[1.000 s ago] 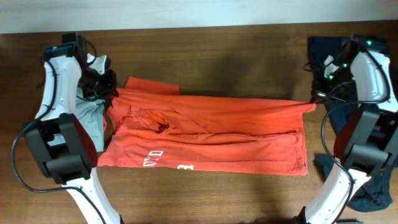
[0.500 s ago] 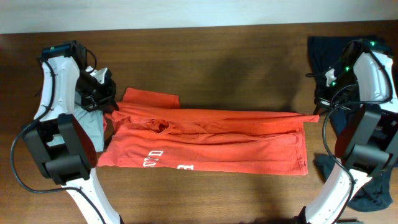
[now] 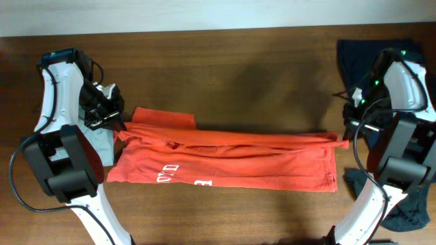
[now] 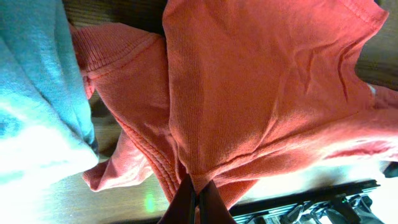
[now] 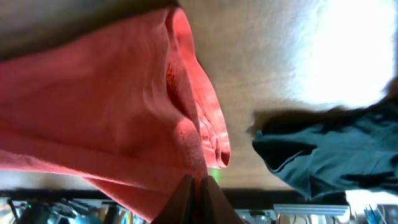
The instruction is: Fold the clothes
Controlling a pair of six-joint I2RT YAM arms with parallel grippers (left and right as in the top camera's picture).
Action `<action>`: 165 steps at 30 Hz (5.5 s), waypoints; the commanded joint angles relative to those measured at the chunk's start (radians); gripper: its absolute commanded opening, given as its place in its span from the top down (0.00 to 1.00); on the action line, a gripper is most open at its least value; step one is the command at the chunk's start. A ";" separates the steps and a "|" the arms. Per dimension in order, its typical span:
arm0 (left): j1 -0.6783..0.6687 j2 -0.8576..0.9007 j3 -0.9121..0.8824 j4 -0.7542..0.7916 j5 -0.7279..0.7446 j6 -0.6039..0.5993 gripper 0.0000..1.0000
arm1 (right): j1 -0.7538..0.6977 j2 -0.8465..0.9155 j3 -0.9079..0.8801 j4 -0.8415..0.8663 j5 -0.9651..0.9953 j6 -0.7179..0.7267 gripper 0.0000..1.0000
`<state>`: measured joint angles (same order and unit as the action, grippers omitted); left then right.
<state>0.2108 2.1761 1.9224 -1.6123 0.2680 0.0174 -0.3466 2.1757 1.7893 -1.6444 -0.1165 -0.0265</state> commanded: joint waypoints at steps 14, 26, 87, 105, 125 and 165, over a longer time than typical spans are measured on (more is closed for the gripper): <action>0.006 -0.038 -0.092 -0.058 -0.067 -0.003 1.00 | -0.009 -0.023 -0.153 0.052 0.054 0.008 0.91; 0.005 -0.039 -0.103 -0.076 -0.056 -0.003 1.00 | -0.009 -0.023 -0.153 0.056 0.053 0.008 0.90; -0.074 -0.021 -0.154 0.427 -0.103 0.034 0.53 | -0.008 -0.023 -0.248 0.142 0.039 0.008 0.65; -0.124 0.126 -0.154 0.458 -0.107 0.045 0.88 | -0.008 -0.023 -0.248 0.142 0.038 0.008 0.66; -0.171 0.018 0.141 -0.076 0.087 0.154 1.00 | -0.008 -0.023 -0.248 0.149 0.039 0.008 0.66; -0.300 -0.287 -0.447 0.114 -0.197 -0.032 0.83 | -0.008 -0.023 -0.248 0.143 0.039 0.008 0.66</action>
<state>-0.0948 1.9072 1.4857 -1.4845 0.0628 -0.0090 -0.3473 2.1757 1.5497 -1.4982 -0.0719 -0.0238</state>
